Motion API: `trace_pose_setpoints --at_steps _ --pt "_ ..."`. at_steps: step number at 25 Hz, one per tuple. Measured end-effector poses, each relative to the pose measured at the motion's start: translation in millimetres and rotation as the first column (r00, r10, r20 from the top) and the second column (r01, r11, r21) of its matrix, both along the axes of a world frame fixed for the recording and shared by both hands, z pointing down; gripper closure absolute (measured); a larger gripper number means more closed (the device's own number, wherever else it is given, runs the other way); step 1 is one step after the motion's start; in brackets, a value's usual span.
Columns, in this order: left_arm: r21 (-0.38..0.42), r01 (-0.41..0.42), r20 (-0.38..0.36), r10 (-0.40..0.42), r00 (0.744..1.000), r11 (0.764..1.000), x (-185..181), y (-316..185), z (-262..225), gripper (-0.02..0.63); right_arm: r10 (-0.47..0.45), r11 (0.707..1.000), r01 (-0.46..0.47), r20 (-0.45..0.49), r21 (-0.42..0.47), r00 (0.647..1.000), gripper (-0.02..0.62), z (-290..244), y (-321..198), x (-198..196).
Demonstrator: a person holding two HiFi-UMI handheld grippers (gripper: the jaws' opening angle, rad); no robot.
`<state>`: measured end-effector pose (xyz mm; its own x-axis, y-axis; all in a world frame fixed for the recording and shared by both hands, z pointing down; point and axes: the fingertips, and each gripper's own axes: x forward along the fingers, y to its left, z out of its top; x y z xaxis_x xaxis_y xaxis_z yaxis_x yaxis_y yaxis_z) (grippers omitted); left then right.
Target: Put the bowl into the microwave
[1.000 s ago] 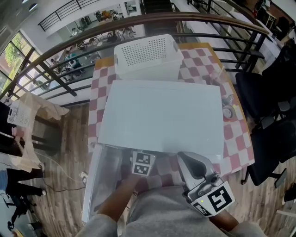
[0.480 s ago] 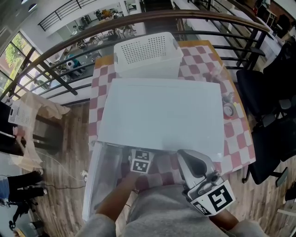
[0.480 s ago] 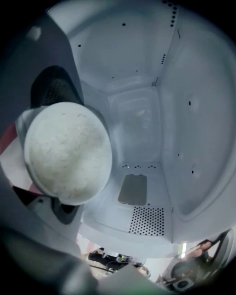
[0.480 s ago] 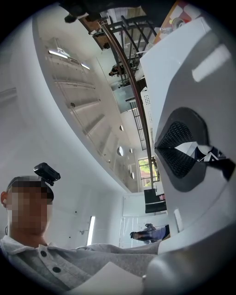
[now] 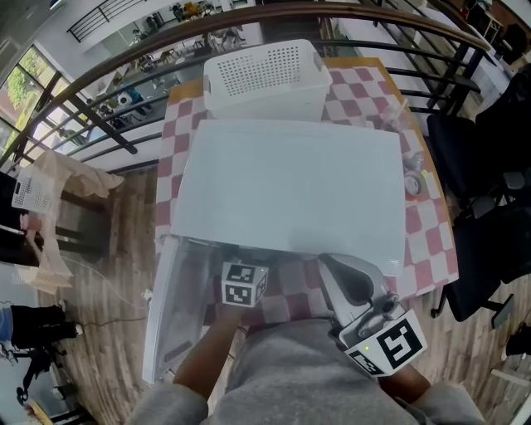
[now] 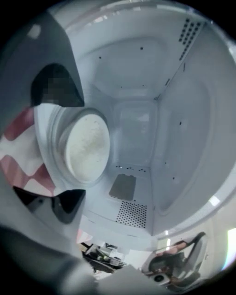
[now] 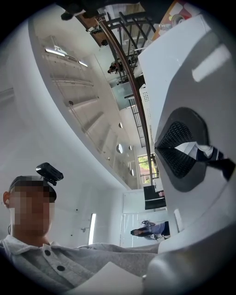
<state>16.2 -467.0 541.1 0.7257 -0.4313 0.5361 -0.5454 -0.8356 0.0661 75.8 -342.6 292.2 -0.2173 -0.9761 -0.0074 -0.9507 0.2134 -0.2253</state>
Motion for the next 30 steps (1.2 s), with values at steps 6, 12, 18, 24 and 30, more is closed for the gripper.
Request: trace_pose_setpoints --at_steps 6,12,18,24,30 --pt "0.035 0.122 -0.186 -0.113 0.976 0.992 -51 26 -49 0.062 -0.041 0.999 0.041 -0.021 -0.011 0.999 0.597 0 1 -4" --pt "0.149 0.178 -0.326 -0.122 0.938 0.973 -77 66 -109 0.142 -0.083 0.996 0.083 -0.01 -0.041 0.996 0.597 2 -1 -3" --pt "0.231 0.188 -0.355 -0.098 0.93 0.955 -84 104 -145 0.288 -0.116 0.992 0.113 -0.042 -0.054 0.992 0.597 2 3 -8" --pt "0.279 0.321 -0.444 -0.174 0.879 0.905 -124 134 -175 0.428 -0.126 0.991 0.122 -0.082 -0.056 0.989 0.597 0 26 -17" --pt "0.283 0.435 -0.451 -0.282 0.847 0.855 -166 190 -189 0.534 -0.131 0.991 0.126 -0.105 -0.053 0.986 0.597 -2 74 -25"
